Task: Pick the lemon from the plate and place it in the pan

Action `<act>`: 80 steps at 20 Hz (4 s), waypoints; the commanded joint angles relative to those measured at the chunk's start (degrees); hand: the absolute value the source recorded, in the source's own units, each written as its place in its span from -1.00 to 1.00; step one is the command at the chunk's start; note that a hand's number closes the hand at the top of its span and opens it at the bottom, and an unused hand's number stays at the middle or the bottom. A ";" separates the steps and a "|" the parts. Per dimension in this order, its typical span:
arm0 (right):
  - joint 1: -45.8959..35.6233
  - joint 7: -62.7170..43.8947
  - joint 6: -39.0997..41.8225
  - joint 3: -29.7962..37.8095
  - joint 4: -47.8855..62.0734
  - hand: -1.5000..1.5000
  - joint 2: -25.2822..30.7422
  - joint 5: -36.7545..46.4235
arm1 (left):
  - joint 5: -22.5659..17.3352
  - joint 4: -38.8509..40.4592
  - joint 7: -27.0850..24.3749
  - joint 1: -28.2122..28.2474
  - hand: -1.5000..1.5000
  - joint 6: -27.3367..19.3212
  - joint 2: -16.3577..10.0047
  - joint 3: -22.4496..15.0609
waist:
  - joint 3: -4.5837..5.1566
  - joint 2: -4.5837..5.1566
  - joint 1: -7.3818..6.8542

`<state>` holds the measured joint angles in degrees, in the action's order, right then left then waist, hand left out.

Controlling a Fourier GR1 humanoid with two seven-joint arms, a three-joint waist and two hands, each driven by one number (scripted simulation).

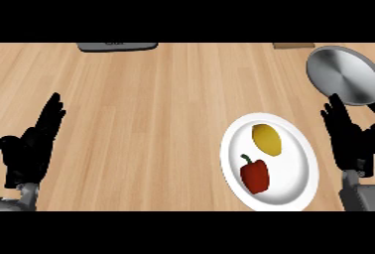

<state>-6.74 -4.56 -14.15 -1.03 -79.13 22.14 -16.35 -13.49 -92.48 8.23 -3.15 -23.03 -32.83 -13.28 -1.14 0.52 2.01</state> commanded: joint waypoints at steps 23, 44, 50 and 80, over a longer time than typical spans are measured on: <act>-23.58 19.23 18.07 -40.88 -19.87 -1.00 28.88 74.53 | -13.02 2.70 0.86 -2.83 0.00 11.61 13.50 -6.30 | 1.58 -1.56 -0.49; -11.17 -21.09 55.70 -62.03 -18.41 -1.00 5.51 111.57 | -9.67 3.79 1.33 -3.24 0.00 13.86 17.37 -5.75 | 1.14 -0.56 -1.97; -11.48 -20.97 47.88 -61.05 -12.40 -1.00 6.33 117.30 | -10.26 7.75 -2.04 -2.81 0.00 18.82 17.16 -1.96 | 1.15 -0.49 -2.05; -11.85 -12.29 35.49 -30.30 -1.51 1.00 -3.98 112.37 | -4.96 3.04 1.98 -0.53 0.00 19.79 22.31 0.60 | 0.79 -0.08 -0.23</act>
<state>-21.88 -12.39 19.23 -42.89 -81.68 24.34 105.94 -18.06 -88.80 10.69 -4.28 -3.18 -10.86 -12.90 0.17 -0.17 0.33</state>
